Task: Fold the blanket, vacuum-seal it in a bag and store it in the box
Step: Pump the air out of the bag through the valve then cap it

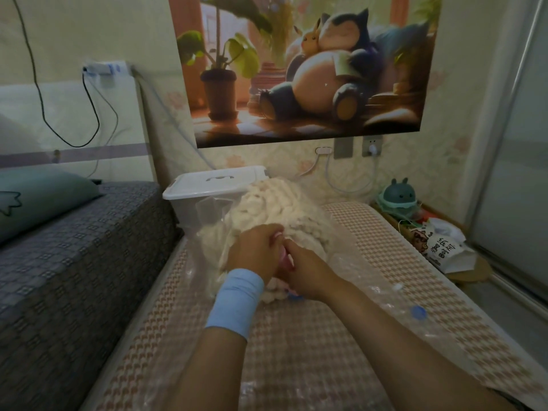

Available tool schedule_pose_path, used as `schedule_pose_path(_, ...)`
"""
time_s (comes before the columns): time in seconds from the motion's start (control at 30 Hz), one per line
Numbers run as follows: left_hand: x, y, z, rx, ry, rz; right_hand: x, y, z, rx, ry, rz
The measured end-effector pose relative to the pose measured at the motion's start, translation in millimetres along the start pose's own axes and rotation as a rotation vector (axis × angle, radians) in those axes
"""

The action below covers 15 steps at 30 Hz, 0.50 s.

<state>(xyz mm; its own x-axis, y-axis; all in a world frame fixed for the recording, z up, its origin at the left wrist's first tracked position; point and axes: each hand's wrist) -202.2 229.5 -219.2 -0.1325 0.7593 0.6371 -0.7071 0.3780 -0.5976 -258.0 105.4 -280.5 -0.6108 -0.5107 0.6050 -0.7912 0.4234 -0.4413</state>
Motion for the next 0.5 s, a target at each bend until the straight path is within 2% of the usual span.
schedule_pose_path(0.07, 18.9, -8.8, 13.5, -0.12, -0.012, 0.211, 4.0, -2.4, 4.4, -0.018, -0.056, 0.015)
schedule_pose_path(0.13, 43.1, -18.5, 23.9, -0.265, 0.028, 0.533, 7.1, -4.3, 8.9, -0.018, -0.087, 0.004)
schedule_pose_path(0.2, 52.4, -25.6, 25.9, -0.362, 0.073, 0.716, 7.1, -4.9, 10.8, -0.011, -0.086, -0.003)
schedule_pose_path(0.27, 40.4, -25.5, 18.0, -0.37, 0.102, 0.643, 5.9, -4.8, 10.8, -0.008, -0.086, -0.005)
schedule_pose_path(0.4, -10.6, -5.7, -8.9, -0.144, 0.078, 0.005, 3.1, -3.3, 8.2, 0.007, -0.053, 0.014)
schedule_pose_path(0.43, -15.1, -3.5, -11.4, -0.13, 0.051, -0.079, 3.1, -3.0, 7.8, 0.011, -0.052, 0.021)
schedule_pose_path(0.5, -4.7, -8.2, -5.4, -0.138, 0.035, -0.045, 3.0, -2.9, 8.4, 0.011, -0.064, 0.029)
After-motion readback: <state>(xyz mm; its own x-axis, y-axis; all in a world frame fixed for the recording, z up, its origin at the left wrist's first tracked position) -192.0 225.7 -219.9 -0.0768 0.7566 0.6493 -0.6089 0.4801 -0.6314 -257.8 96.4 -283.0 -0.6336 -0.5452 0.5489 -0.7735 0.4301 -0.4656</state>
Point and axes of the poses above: each hand's wrist, its own y-axis away from the middle knuckle, its own x-axis out of the back of the hand, z = x × y, and after that the axes turned 12 degrees about z, right-handed
